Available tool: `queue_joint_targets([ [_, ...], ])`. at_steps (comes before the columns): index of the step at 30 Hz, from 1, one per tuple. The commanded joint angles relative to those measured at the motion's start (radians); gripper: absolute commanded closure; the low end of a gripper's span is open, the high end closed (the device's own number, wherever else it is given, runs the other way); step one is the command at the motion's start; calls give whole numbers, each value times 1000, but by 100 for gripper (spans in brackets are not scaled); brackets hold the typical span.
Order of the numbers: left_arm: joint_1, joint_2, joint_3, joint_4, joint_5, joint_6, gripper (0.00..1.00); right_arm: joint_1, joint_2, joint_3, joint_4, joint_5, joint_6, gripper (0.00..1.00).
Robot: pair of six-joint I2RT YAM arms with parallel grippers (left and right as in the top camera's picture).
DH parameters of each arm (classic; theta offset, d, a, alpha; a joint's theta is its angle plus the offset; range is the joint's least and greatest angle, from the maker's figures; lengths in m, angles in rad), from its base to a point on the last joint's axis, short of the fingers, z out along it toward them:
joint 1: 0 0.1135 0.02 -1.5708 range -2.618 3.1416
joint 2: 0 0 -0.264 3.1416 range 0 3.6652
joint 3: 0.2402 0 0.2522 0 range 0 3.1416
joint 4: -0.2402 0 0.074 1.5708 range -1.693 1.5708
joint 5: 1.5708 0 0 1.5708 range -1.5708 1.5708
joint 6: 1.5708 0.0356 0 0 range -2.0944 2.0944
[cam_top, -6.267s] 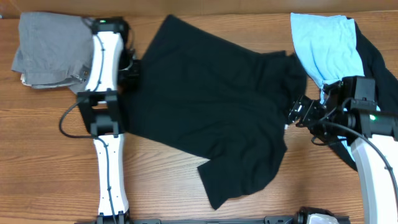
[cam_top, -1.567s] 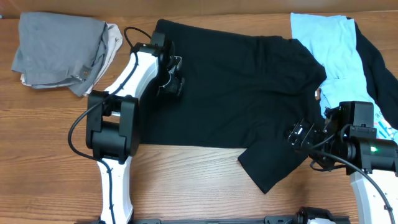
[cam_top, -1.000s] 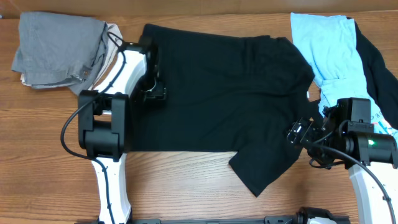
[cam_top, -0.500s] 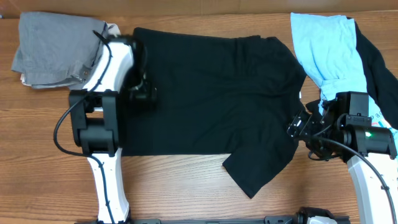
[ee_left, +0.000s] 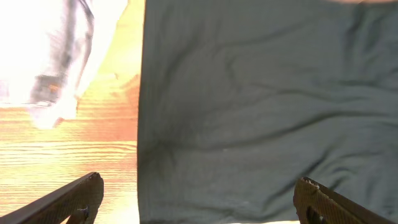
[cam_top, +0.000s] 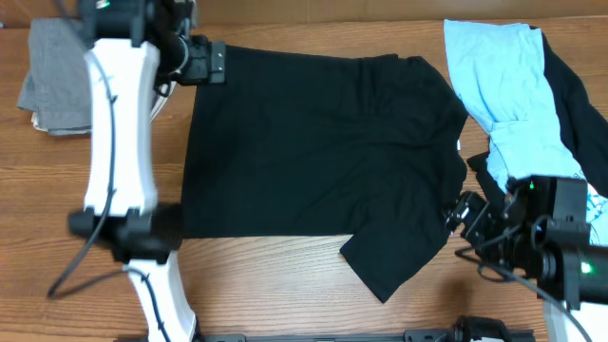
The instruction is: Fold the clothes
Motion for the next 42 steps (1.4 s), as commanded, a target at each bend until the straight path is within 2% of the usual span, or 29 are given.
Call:
queue_joint_targets([
  [1,-7,-172,17,-6,7,18,0,6,-43,31,-38,-8,15,5],
  [6,-6,-357,-138,-6,-58,-10,0,6,-66,30,-115,-10,18,6],
  [15,-6,-601,-644,39,-188,-178,0,6,-66,-25,-140,-28,22,5],
  [24,8,-737,-1103,274,-228,-345,0,6,-66,-223,-51,-85,22,9],
  [32,90,-734,-1461,504,-158,-462,0,6,-66,-243,11,-85,21,11],
  [37,173,-729,-1629,684,-105,-471,0,6,-48,-243,57,-88,16,11],
  [42,182,-700,-1727,856,-91,-472,2,6,18,-239,90,-85,-15,14],
])
